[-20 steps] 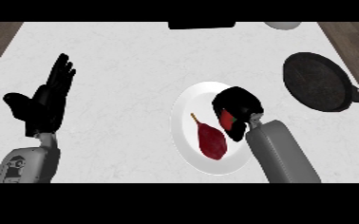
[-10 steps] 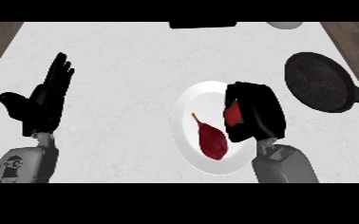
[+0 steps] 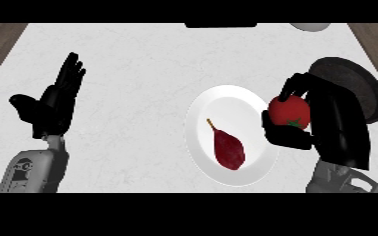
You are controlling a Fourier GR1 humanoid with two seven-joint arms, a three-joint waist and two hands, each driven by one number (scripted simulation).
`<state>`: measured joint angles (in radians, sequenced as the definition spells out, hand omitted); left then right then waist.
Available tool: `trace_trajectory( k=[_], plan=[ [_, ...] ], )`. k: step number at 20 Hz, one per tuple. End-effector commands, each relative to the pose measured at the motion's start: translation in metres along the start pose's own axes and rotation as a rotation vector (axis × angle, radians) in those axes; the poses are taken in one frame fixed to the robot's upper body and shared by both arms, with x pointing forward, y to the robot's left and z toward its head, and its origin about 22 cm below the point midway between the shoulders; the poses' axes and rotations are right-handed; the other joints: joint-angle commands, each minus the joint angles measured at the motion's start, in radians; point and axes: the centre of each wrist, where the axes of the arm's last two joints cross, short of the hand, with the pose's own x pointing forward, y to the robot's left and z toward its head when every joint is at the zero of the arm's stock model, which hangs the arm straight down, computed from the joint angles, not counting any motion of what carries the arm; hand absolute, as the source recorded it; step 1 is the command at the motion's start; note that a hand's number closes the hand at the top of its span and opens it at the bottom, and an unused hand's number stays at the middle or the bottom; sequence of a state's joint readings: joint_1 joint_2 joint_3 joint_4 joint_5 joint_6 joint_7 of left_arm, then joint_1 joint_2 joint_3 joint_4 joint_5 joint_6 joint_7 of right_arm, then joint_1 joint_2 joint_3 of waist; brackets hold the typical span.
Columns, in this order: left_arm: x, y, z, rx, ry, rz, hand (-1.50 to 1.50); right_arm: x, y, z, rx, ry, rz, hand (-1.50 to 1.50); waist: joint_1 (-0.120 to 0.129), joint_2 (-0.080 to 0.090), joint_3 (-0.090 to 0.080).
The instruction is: Pick the tomato from the plate and place it in the pan
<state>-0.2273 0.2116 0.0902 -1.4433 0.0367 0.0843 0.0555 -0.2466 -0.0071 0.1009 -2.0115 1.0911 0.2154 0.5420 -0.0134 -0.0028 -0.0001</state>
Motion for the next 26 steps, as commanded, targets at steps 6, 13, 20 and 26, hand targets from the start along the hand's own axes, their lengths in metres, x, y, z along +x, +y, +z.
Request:
trace_trajectory(
  k=[6,13,20,26],
  plan=[
    [0.003,-0.007,-0.001,-0.019,-0.009,0.0,0.0,-0.095,-0.054,-0.061,-0.134,0.115,-0.124,1.5,0.015,0.005,0.001],
    [0.017,-0.019,-0.004,-0.032,-0.013,0.002,0.0,-0.2,-0.063,-0.092,-0.201,0.167,0.039,1.5,0.028,0.01,0.002],
    [0.006,-0.025,-0.008,-0.037,-0.026,-0.003,0.0,-0.262,-0.055,-0.121,-0.248,0.234,0.126,1.5,0.047,0.02,0.003],
    [0.005,-0.027,0.002,-0.061,-0.037,-0.002,0.0,-0.299,-0.036,-0.113,-0.238,0.265,0.111,1.5,0.061,0.024,0.005]
  ],
)
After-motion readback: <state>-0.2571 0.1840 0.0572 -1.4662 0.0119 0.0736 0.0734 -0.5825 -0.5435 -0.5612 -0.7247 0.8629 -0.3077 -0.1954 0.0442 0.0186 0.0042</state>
